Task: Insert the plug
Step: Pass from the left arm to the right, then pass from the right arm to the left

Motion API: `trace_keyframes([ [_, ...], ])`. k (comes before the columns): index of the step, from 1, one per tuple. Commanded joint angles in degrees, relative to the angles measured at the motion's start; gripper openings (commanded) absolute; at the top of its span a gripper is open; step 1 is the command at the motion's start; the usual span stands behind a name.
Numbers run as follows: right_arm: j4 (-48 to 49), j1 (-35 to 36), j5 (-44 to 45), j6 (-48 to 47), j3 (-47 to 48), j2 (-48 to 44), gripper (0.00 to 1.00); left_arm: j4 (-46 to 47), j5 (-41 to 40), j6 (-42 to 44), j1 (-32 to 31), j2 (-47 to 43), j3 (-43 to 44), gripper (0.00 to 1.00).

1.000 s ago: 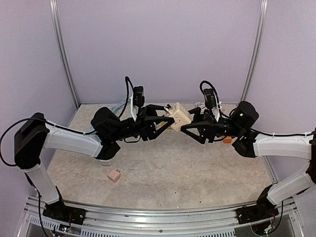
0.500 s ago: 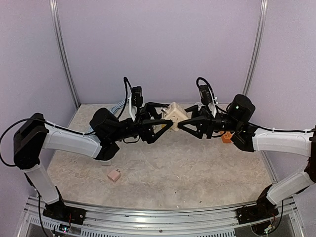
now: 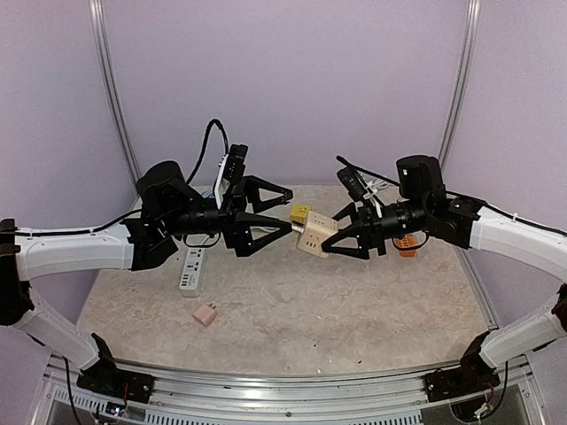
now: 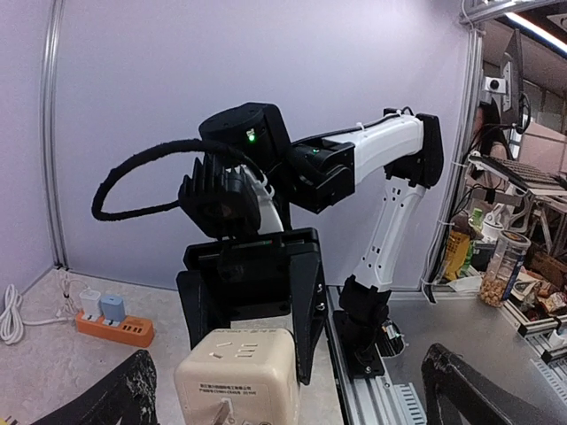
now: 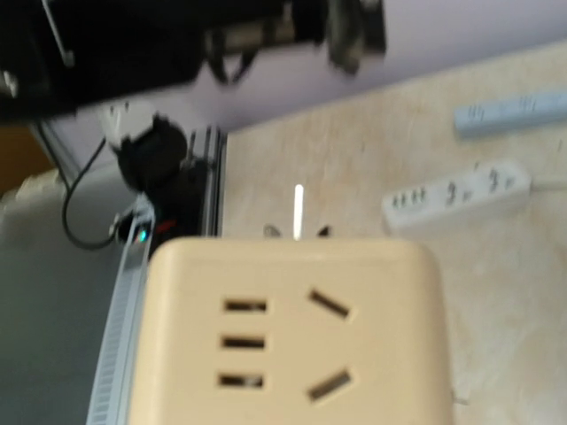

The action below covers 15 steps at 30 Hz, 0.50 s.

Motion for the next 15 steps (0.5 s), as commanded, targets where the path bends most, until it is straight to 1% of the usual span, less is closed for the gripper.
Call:
trace_keyframes([
  [1,-8.5,0.2,-0.4,-5.4,2.1,-2.1,0.04,-16.0,3.6,6.7,-0.3,1.2,4.0,0.99],
  [8,-11.6,0.5,-1.4,-7.0,4.0,-1.2,0.04,-23.7,5.7,9.2,-1.8,5.9,10.0,0.99],
  [15,-11.7,0.8,-1.6,-7.7,4.0,-0.8,0.04,-25.2,5.8,9.8,-2.8,8.9,12.2,0.98],
])
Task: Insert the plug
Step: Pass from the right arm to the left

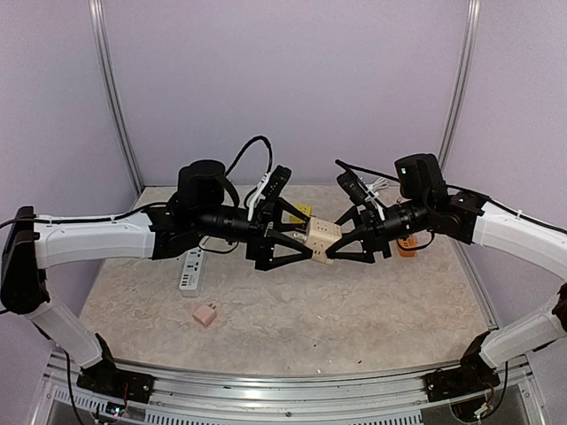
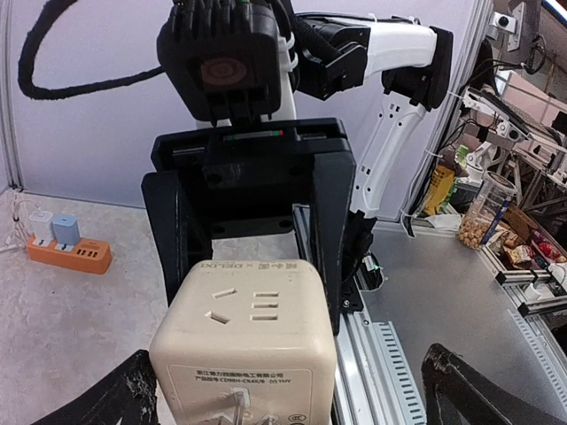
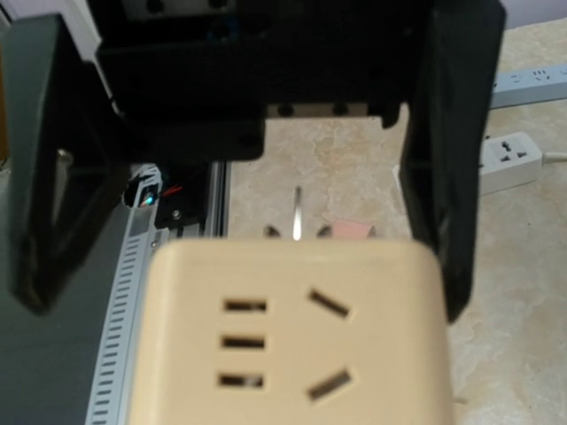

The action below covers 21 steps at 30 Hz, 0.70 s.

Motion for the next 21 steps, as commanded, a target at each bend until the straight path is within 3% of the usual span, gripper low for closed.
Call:
trace_keyframes([
  [1,-0.9,0.5,-1.4,-1.4,1.3,-0.6,0.04,-3.1,1.1,1.5,-0.5,1.4,1.9,0.97],
  [11,-0.7,0.7,-2.1,-1.9,0.8,-0.3,0.04,-4.2,1.6,1.4,-0.7,2.9,3.4,0.7],
  [17,-0.4,0.8,-1.8,-2.0,0.8,-0.3,0.04,-4.5,1.9,1.0,-1.1,4.1,4.4,0.43],
  [19,0.3,0.8,-1.8,-1.6,0.7,-0.3,0.08,-4.4,1.7,0.8,-1.2,4.2,4.5,0.3],
  [21,1.7,0.7,-1.6,-0.9,0.2,-0.5,0.21,-3.7,1.0,0.4,-1.2,4.3,4.4,0.19],
])
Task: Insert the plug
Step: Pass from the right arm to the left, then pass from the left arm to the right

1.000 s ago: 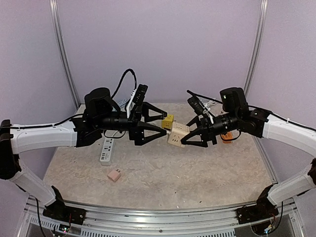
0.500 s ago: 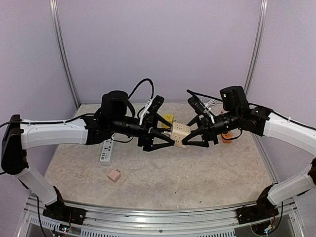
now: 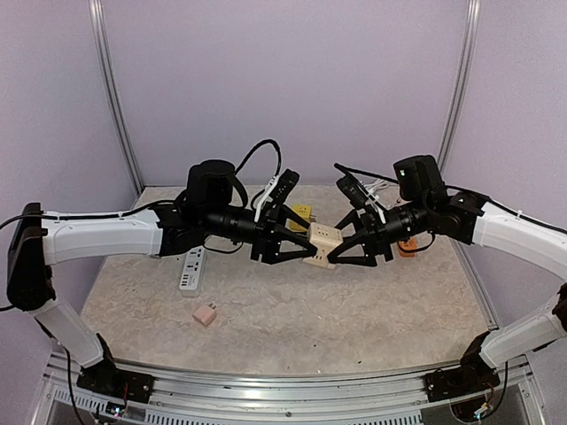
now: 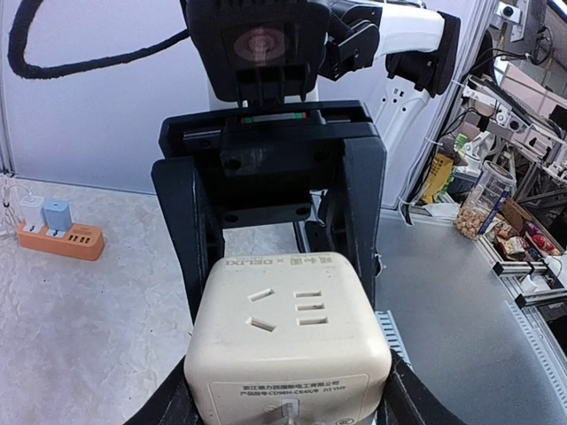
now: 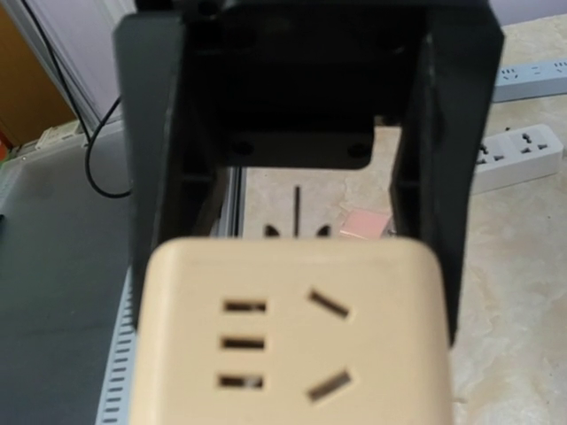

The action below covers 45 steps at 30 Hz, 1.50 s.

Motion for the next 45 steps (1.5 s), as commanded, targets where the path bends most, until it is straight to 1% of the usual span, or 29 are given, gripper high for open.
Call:
trace_keyframes([
  [1,4.7,0.4,0.3,1.5,-0.4,-0.8,0.32,0.9,-0.6,-0.6,-1.0,1.3,1.4,0.15],
  [2,5.8,0.5,0.9,2.2,-1.1,-1.2,0.45,1.8,-1.5,-0.9,-1.0,1.1,0.9,0.14],
  [5,11.7,0.3,2.1,5.5,-4.5,-2.8,0.75,7.8,-3.3,-1.1,-0.9,-0.4,-2.6,0.12],
  [8,17.5,0.2,2.1,9.4,-7.9,-4.2,0.93,17.0,-5.2,-1.7,-0.9,-2.7,-7.4,0.1],
  [9,19.3,0.2,1.9,10.4,-8.7,-4.5,0.98,18.0,-5.4,-1.8,-0.9,-3.1,-8.0,0.1],
  [11,22.3,0.2,1.2,11.8,-9.9,-4.6,1.0,18.5,-5.1,-2.0,-0.9,-3.4,-8.1,0.1],
  [18,27.7,0.2,-0.4,14.8,-10.7,-2.3,0.99,23.2,-5.6,-3.0,-1.0,-3.2,-9.5,0.09],
  [25,34.4,0.2,-4.7,18.5,-11.7,-0.4,0.9,23.6,-6.0,-3.2,-1.0,-3.5,-9.8,0.08],
  [27,34.9,0.2,-5.4,18.7,-11.7,0.2,0.87,24.3,-6.4,-3.2,-1.0,-3.7,-10.1,0.08],
  [35,35.3,0.2,-5.5,17.6,-11.8,1.1,0.71,25.6,-6.8,-4.2,-0.9,-3.2,-10.1,0.08],
  [37,35.3,0.2,-5.8,17.1,-12.1,1.0,0.69,25.7,-7.1,-4.3,-0.9,-3.1,-10.0,0.08],
  [39,35.2,0.2,-5.8,16.6,-12.2,1.0,0.59,25.7,-7.2,-4.5,-0.8,-3.0,-9.8,0.08],
  [41,35.3,0.2,-6.1,16.5,-12.2,1.0,0.31,25.4,-7.2,-4.7,-0.7,-2.8,-9.5,0.09],
  [42,35.4,0.2,-6.4,16.6,-12.2,1.0,0.21,25.2,-7.3,-4.9,-0.7,-2.7,-9.3,0.1],
  [43,35.3,0.2,-6.4,16.6,-12.2,0.8,0.12,25.0,-7.5,-5.0,-0.7,-2.4,-9.1,0.14],
  [44,35.2,0.2,-6.4,16.5,-12.1,0.6,0.08,24.8,-7.9,-5.1,-0.7,-2.3,-8.9,0.24],
  [45,34.8,0.2,-6.0,16.2,-12.1,0.2,0.06,24.4,-8.9,-5.2,-0.5,-2.1,-8.8,0.36],
])
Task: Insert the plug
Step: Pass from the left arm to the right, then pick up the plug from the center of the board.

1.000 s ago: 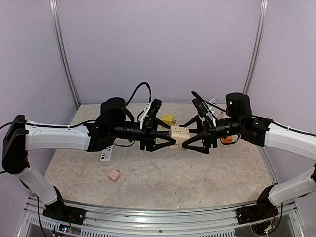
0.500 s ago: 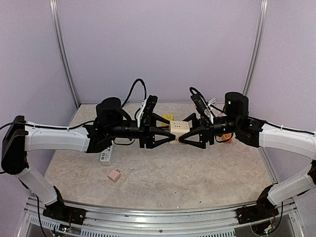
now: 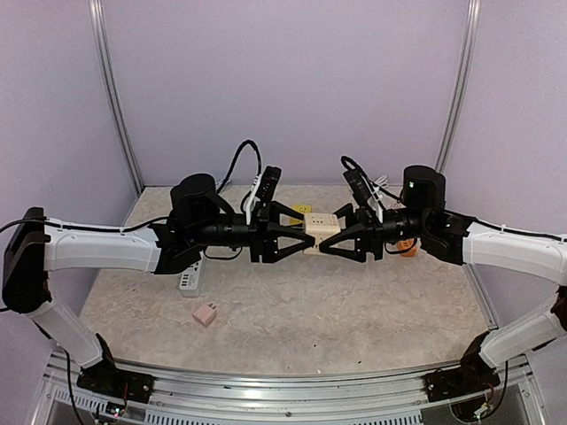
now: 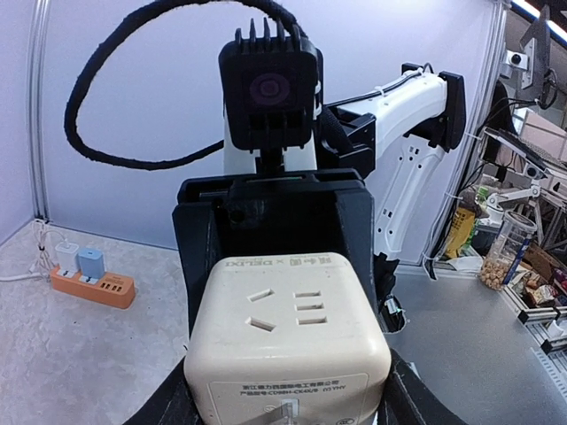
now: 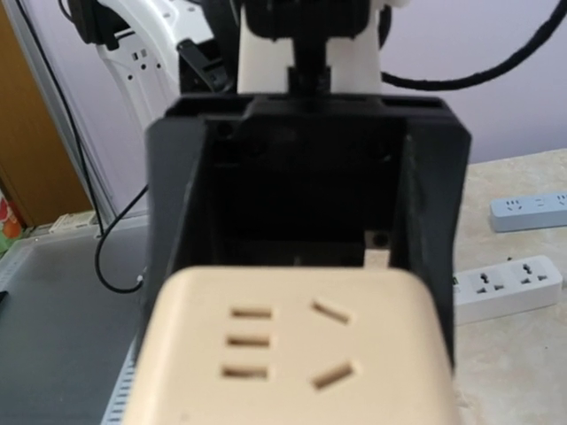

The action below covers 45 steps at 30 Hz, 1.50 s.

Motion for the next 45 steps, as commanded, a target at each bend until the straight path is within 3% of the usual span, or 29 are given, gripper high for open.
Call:
trace_keyframes([
  [1,-1.4,0.2,-1.4,1.1,-0.5,-1.2,0.05,1.5,-3.4,1.9,0.1,-0.1,1.0,0.5],
  [3,-3.2,-0.3,0.7,0.4,-0.5,-2.8,0.01,1.1,-7.6,1.4,0.7,0.2,1.0,0.78],
  [6,-6.3,-2.2,5.3,-0.2,-0.7,-6.0,0.0,-1.1,-16.2,0.3,2.5,1.1,1.9,0.98],
  [13,-14.6,-6.4,18.5,-0.4,0.6,-12.3,0.0,-17.1,-34.2,0.4,7.7,10.9,12.7,0.99],
  [17,-16.9,-6.7,25.1,-0.2,0.5,-16.2,0.0,-27.6,-46.5,5.3,8.8,21.4,25.6,0.99],
  [24,-20.1,-7.1,28.4,0.1,-0.1,-18.6,0.0,-43.3,-53.8,10.2,9.3,41.9,50.0,0.99],
  [30,-20.2,-7.1,28.4,1.2,-1.6,-19.5,0.0,-49.3,-53.7,7.3,9.6,50.1,59.3,0.99],
  [45,-18.0,-7.1,26.5,3.0,-2.9,-18.3,0.0,-49.2,-48.2,0.9,9.8,54.1,62.5,0.99],
])
